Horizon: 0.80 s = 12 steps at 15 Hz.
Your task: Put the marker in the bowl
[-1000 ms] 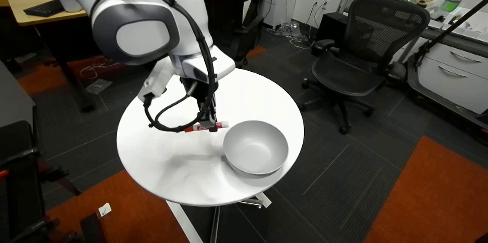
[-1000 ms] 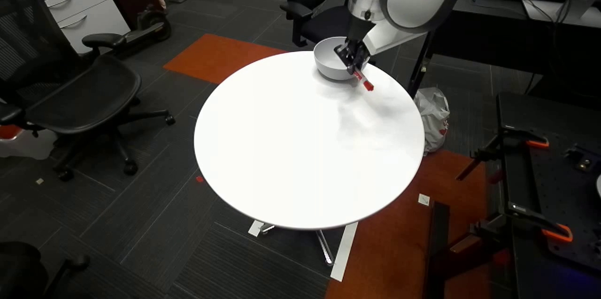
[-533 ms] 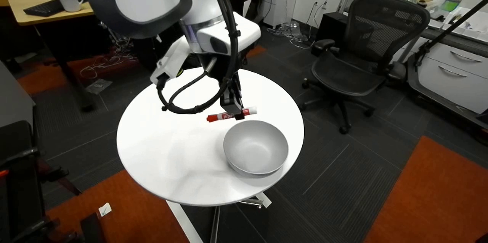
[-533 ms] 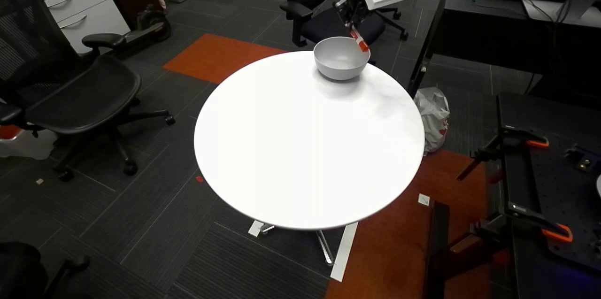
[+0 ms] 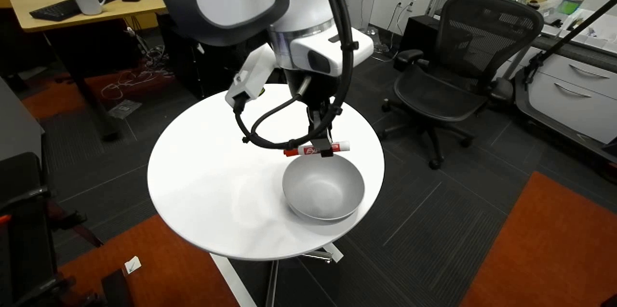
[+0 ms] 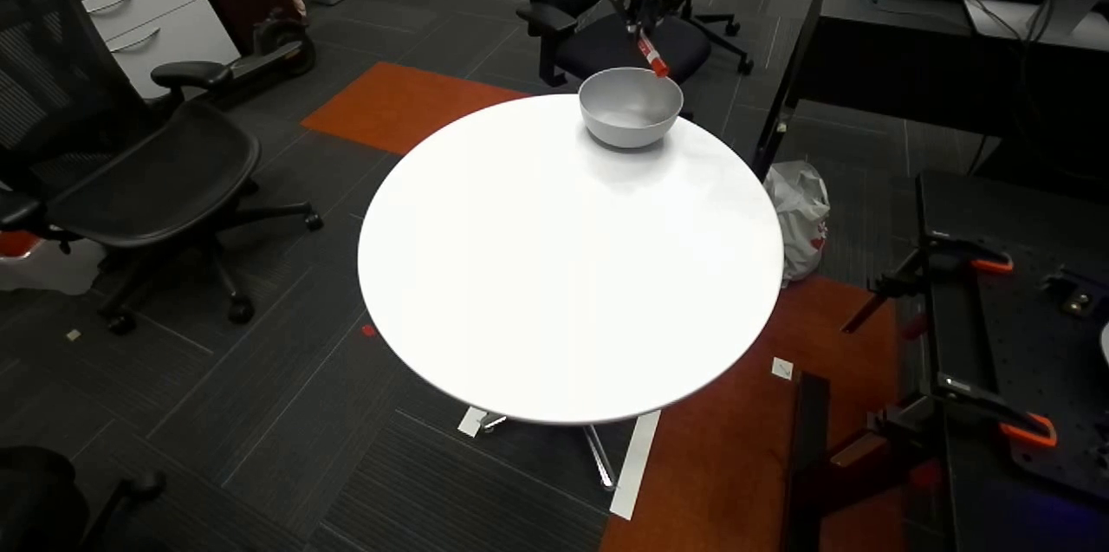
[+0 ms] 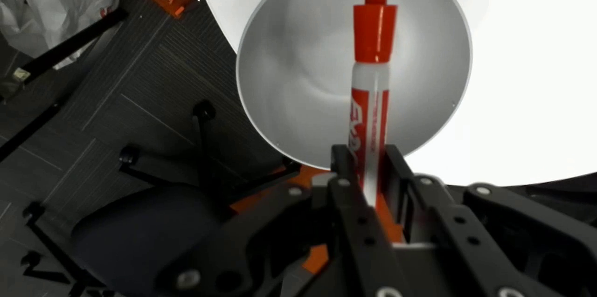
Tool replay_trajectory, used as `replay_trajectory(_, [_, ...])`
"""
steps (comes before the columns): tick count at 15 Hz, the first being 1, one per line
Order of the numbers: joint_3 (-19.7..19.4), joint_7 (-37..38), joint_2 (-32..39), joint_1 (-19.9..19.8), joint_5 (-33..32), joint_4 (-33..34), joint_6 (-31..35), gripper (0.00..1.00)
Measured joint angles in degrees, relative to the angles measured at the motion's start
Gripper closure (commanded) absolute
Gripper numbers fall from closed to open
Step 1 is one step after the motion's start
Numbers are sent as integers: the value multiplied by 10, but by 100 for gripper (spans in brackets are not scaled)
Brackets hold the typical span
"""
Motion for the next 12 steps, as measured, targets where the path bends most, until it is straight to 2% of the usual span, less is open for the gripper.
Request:
replay_trajectory(5, [35,-27,57,-45,37,69,-59,95])
replay_trajectory(6, [38,-28,68,-49,40,80,-65,55])
replay_trajectory(7, [40,-28,78,-52,42,90,-70,54])
replay_trajectory(12, [49,-28,110,-60,46,125,-87,17])
